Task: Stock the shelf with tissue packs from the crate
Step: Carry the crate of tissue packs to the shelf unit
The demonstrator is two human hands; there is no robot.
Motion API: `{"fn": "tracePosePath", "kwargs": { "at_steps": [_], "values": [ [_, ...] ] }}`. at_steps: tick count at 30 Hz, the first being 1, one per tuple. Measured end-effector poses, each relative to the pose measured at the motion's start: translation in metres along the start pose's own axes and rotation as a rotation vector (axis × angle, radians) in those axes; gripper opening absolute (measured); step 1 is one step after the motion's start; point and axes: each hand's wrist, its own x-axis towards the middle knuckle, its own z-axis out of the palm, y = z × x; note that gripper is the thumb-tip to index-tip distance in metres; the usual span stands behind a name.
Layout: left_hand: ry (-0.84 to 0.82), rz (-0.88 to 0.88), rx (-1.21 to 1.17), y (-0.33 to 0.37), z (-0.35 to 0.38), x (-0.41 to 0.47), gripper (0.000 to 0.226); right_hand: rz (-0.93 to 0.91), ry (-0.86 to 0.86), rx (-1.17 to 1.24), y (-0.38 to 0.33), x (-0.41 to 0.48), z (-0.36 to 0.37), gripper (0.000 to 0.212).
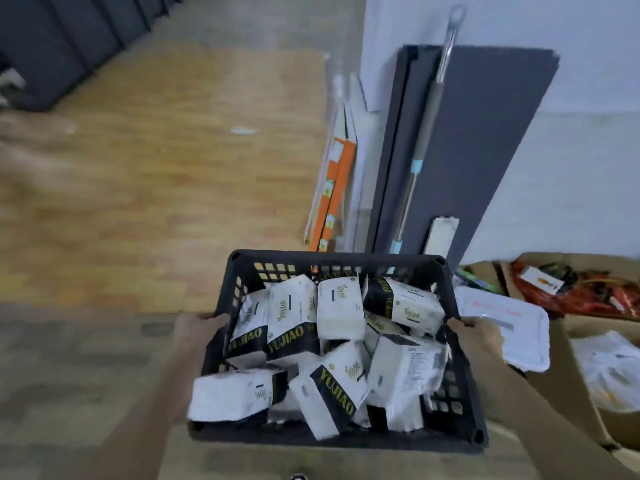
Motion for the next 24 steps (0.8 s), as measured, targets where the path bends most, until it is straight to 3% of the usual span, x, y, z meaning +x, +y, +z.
{"fn": "tracePosePath", "kwargs": {
  "at_steps": [4,10,12,16,19,22,24],
  "values": [
    [0.088,-0.047,-0.09,0.014,-0.086,-0.006,0.028,-0.149,-0.026,-0.006,-0.097,-0.034,0.017,0.028],
    [0.266,-0.153,-0.27,-0.03,-0.222,0.01,0.029,-0.36,-0.162,-0.084,-0.224,-0.101,0.106,0.026],
    [0.276,-0.193,-0.322,-0.057,-0.271,0.026,0.035,-0.407,-0.224,-0.117,-0.259,-0.13,0.147,0.03],
    [0.33,-0.283,-0.524,-0.151,-0.374,0.074,0.072,-0.487,-0.411,-0.129,-0.321,-0.206,0.235,0.034],
    [0.456,-0.335,-0.668,-0.179,-0.436,0.043,0.057,-0.556,-0.505,-0.17,-0.361,-0.273,0.298,0.03],
    [0.557,-0.408,-0.757,-0.239,-0.497,0.02,0.068,-0.701,-0.569,-0.211,-0.393,-0.343,0.356,0.029],
    [0.666,-0.432,-0.816,-0.275,-0.53,-0.007,0.06,-0.78,-0.66,-0.233,-0.406,-0.392,0.397,0.037]
  ]
}}
